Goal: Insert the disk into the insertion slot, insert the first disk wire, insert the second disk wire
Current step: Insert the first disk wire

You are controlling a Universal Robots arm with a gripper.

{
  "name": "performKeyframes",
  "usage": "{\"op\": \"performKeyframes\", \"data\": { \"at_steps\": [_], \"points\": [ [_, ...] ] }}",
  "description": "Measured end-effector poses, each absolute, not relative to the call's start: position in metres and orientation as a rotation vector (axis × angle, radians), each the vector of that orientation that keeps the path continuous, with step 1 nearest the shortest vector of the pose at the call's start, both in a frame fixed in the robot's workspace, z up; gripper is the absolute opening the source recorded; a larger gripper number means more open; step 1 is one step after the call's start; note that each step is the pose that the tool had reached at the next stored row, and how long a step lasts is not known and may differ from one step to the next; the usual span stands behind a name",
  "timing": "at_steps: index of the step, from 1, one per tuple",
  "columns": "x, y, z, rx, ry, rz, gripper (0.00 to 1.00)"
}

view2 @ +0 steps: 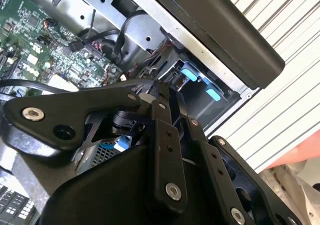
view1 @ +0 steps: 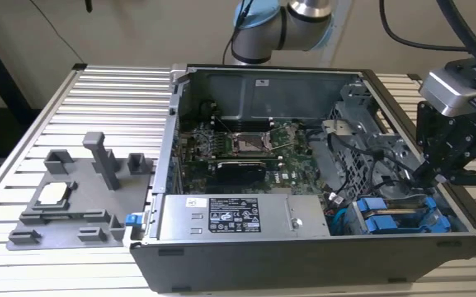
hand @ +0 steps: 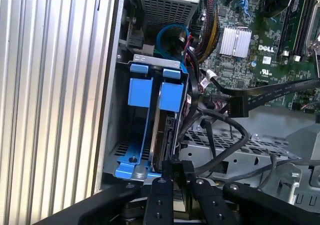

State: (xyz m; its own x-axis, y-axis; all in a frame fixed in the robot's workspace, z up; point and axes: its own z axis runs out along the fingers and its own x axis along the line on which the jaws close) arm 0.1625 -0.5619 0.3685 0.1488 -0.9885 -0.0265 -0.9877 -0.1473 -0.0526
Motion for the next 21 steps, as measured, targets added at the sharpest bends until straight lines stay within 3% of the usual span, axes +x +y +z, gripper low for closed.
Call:
{"op": "performKeyframes", "data": {
  "at_steps": [21],
  "points": [
    [0.1596, -0.562, 0.363, -2.22, 2.133, -0.017, 0.19]
  ]
}}
